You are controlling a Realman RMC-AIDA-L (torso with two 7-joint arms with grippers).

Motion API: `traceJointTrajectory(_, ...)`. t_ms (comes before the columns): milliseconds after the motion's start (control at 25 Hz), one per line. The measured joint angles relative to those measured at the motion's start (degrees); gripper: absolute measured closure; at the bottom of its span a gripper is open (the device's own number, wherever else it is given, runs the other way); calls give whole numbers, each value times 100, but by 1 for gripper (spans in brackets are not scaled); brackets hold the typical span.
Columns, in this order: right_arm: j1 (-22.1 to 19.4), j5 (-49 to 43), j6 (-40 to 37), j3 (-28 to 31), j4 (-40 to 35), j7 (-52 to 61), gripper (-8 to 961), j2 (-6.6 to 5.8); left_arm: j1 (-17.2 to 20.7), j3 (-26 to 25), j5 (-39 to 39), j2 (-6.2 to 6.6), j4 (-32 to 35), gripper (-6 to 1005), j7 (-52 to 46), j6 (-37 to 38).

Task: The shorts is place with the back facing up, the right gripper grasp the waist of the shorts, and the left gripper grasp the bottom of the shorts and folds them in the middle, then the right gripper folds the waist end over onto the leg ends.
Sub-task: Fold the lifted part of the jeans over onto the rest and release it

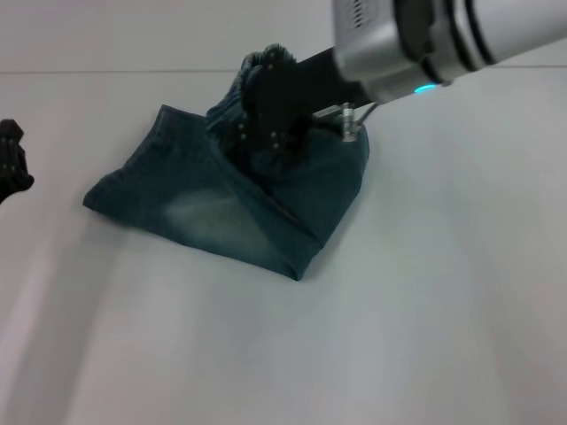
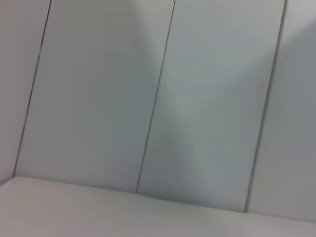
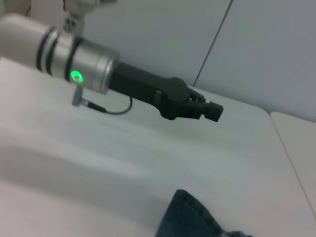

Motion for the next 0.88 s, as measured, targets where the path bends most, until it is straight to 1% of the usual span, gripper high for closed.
traceJointTrajectory(200,471,216,983,-543,933,-688,888,8,50,-10,53,0,-271,928,-18,278)
traceJointTrajectory(360,787,592,1576,-932,1625,-1400,887,52,44,-4,53,0,-472,924,-18,382)
traceJointTrajectory(480,862,784,1952,-1333,1790,-1566,754,71,62,-23,53,0,-561,921,-19,434)
traceJointTrajectory(560,856,947,2011,-1518,1799,-1629,665,70,68,-26,53,0,-612,919,-23,449)
traceJointTrajectory(880,770,1197,1739,-1710,1793,-1838,489,59,-36,-17,51,0,-696,910,-21,448)
